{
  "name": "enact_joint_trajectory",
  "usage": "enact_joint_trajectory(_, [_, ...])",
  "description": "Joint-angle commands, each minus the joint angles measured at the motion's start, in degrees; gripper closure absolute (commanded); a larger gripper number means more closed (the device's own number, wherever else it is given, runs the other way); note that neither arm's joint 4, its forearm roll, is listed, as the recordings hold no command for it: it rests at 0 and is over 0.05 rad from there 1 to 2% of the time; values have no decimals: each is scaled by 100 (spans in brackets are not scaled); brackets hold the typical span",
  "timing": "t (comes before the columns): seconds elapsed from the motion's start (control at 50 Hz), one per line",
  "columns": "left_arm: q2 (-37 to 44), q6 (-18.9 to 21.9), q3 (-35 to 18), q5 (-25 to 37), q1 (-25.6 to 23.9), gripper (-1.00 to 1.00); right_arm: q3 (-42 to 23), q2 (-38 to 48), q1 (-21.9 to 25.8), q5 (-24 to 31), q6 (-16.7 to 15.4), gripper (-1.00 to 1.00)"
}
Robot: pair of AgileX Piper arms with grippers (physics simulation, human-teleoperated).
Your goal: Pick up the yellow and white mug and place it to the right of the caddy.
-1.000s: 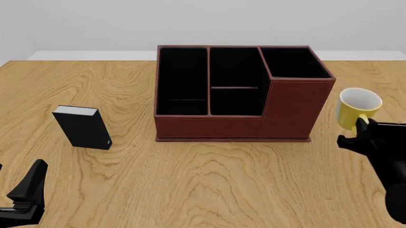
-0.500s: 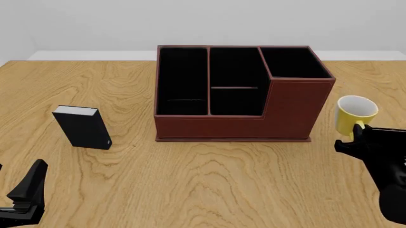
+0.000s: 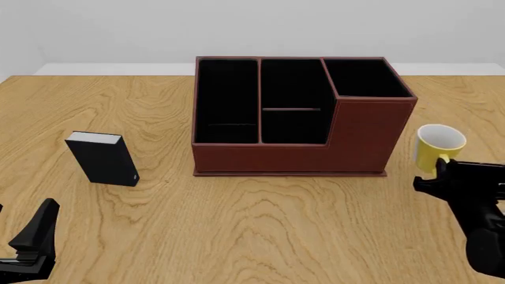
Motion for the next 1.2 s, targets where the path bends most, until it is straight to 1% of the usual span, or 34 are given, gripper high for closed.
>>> enact_joint_trajectory(0.02, [0, 0, 0, 0, 0, -100, -70, 238, -37, -142, 71, 100])
enact_joint_trajectory(0.14, [0, 0, 0, 0, 0, -100, -57, 403, -54, -284, 68, 100])
enact_joint_trajectory(0.44, [0, 0, 0, 0, 0, -100, -162, 684, -112, -355, 56, 100])
enact_joint_trajectory(0.82, [0, 0, 0, 0, 0, -100, -174, 1145, -115, -675, -5, 100])
enact_joint_trajectory(1.2, [0, 0, 0, 0, 0, -100, -214, 1283, -141, -713, -23, 100])
